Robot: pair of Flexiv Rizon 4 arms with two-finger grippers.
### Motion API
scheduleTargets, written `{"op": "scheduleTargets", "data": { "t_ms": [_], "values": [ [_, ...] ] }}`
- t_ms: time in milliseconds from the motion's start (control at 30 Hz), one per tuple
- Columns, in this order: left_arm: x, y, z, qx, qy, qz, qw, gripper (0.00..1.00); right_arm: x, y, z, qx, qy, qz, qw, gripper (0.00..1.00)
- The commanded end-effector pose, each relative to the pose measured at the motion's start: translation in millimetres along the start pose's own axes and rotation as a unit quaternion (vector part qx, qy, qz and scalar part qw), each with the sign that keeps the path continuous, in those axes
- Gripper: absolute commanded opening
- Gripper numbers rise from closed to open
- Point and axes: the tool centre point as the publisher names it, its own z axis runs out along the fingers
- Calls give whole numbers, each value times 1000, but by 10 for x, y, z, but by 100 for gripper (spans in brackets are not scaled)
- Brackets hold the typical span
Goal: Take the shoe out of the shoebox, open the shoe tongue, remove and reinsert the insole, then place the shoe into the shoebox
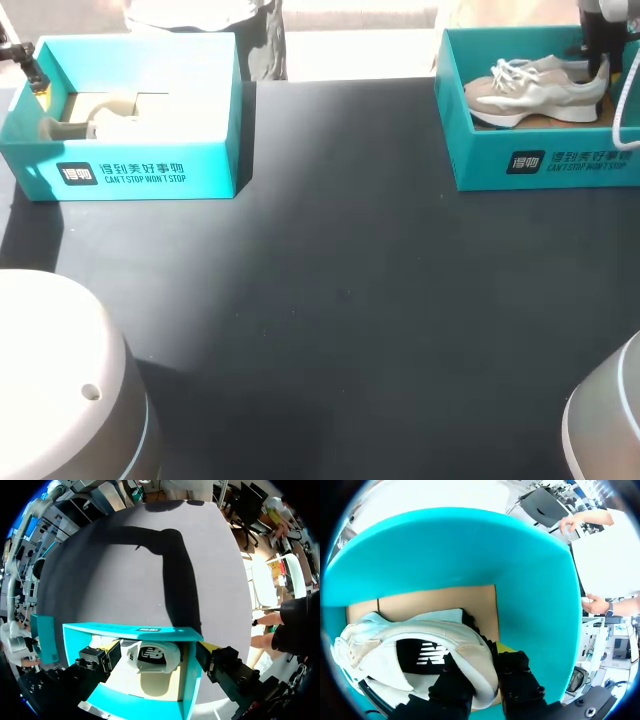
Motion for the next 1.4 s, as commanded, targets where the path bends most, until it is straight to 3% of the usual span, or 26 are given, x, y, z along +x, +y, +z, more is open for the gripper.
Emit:
{"op": "scheduleTargets", "data": {
  "t_ms": [33,167,267,733,1200,1400],
  "values": [
    [2,-8,-3,-1,1,0,1000,100,-46,49,-35,18,-5,1,1000,0],
    [2,-8,-3,-1,1,0,1000,100,-140,21,-108,11,-11,5,1000,0],
    [2,-8,-3,-1,1,0,1000,100,-211,-20,-282,6,-15,4,1000,0],
    [2,-8,-3,-1,1,0,1000,100,-562,-301,-1535,-71,-7,-15,997,0],
    [2,-8,-3,-1,1,0,1000,100,-491,-690,-2592,-86,-1,-19,996,0],
    [2,-8,-3,-1,1,0,1000,100,-468,-744,-2698,-83,-8,1,997,0]
  ]
}}
